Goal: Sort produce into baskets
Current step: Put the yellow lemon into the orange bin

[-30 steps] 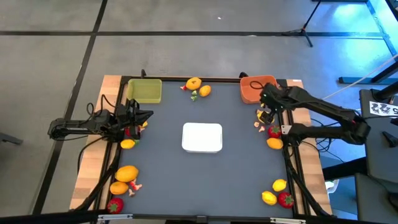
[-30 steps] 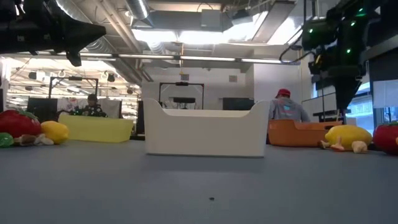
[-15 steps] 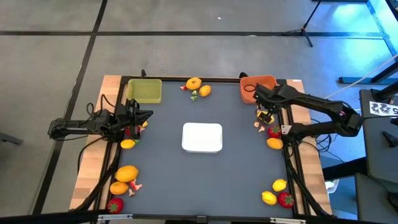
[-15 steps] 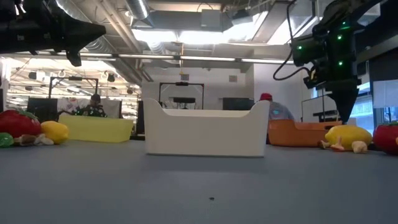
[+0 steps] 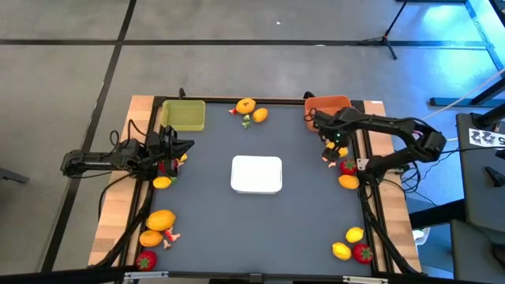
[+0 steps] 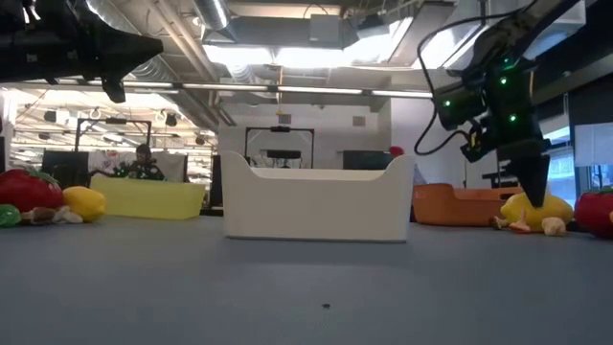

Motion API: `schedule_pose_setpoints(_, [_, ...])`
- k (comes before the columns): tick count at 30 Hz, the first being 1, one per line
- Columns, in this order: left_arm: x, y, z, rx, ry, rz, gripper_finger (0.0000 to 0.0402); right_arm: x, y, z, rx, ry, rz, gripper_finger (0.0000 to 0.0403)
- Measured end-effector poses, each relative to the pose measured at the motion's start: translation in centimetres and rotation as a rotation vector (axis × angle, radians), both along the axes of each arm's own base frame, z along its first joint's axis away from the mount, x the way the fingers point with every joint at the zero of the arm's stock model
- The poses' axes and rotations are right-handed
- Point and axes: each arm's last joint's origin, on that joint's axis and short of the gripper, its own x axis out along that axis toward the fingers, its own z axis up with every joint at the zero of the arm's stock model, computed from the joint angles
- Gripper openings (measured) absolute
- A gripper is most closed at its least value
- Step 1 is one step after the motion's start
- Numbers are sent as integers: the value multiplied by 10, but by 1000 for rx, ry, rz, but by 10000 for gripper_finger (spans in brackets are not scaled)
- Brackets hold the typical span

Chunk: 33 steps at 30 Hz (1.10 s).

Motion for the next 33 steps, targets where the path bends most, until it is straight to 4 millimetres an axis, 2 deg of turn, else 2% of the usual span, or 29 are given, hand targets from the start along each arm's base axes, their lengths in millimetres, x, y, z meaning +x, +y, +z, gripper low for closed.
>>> schedule_pose_setpoints(4, [0, 0, 0, -2, -1, -1, 13, 2, -1, -5, 15, 16, 18, 316])
schedule_pose_setpoints(10, [0, 0, 0, -9, -3, -2, 13, 2, -2, -5, 19, 16, 40, 221])
schedule_pose_setpoints(12, [0, 0, 0, -9, -3, -2, 13, 2, -2, -4, 20, 15, 49, 202])
schedule_pose_setpoints(16, [0, 0, 0, -8, -3, -2, 13, 0, 0, 0, 15, -1, 68, 200])
schedule_pose_setpoints(19, [0, 0, 0, -8, -3, -2, 13, -4, 3, 11, -4, -26, 69, 209])
schedule_pose_setpoints(22, [0, 0, 0, -8, -3, -2, 13, -6, 5, 29, -38, -79, 68, 221])
schedule_pose_setpoints(27, [-1, 0, 3, -7, -34, -2, 13, -6, 4, 66, -145, -224, 69, 220])
schedule_pose_setpoints(33, [-1, 0, 5, 0, -53, 0, 13, 0, -3, 95, -387, -362, 57, 218])
